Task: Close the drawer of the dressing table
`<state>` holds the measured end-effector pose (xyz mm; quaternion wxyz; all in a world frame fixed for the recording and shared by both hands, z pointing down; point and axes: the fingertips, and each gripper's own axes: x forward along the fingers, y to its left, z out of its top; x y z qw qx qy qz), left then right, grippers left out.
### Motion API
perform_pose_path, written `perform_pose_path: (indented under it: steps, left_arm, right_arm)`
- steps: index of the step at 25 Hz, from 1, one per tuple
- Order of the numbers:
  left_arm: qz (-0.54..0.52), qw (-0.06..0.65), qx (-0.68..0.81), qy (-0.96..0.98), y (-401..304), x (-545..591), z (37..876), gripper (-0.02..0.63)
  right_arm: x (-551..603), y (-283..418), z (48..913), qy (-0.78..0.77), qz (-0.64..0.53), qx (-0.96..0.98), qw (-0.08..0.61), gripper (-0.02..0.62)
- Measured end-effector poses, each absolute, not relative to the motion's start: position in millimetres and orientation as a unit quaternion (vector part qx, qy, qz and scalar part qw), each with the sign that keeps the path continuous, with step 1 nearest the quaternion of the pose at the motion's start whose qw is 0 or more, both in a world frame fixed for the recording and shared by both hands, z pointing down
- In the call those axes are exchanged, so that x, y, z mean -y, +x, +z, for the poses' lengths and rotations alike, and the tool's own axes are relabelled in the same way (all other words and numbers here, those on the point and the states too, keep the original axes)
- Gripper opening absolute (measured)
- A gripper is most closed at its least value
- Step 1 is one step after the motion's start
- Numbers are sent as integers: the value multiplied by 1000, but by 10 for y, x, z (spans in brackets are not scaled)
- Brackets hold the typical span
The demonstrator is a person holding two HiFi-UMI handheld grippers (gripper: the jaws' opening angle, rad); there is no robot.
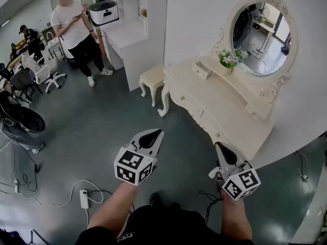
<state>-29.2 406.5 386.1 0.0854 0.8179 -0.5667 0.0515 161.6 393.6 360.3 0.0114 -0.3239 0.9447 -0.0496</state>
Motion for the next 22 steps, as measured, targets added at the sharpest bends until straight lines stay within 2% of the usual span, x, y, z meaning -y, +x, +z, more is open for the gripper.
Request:
perform_pose_path:
  steps: [10, 22]
  left_arm:
    - [58, 87, 569, 816, -187, -4020, 3917, 6]
    - [46, 83, 563, 821, -697, -4055, 3939, 6]
  right_arm:
    - [-3916, 1535, 3696, -299, -53, -953, 6, 8]
    - [-3944, 897, 3623, -292, -24, -956, -2, 11]
